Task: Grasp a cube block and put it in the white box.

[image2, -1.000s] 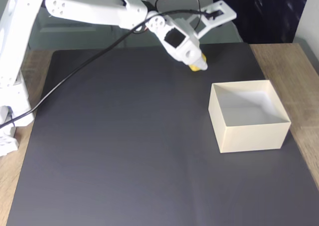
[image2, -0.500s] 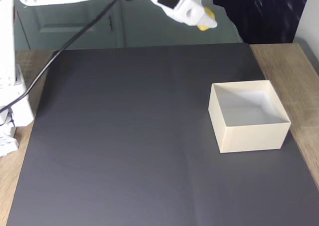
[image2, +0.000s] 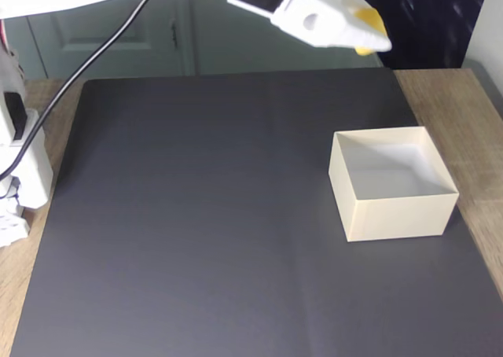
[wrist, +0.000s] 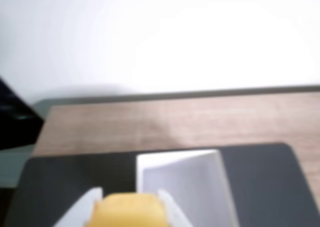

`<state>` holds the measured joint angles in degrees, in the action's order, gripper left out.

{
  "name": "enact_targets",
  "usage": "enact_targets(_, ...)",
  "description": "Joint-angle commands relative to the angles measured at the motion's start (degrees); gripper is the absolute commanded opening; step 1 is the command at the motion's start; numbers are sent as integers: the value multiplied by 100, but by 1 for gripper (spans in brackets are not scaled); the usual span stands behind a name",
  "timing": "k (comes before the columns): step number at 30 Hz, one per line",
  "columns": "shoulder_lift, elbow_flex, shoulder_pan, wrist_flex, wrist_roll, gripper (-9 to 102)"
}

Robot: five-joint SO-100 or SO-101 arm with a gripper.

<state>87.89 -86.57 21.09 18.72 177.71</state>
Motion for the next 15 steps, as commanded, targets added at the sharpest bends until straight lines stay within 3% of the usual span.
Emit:
enact_targets(1,387,-53,369,18,44,0)
enact_targets(9,105,-167,642,-88,79,0)
enact_targets(15,-448,-167,624,-668,97,0)
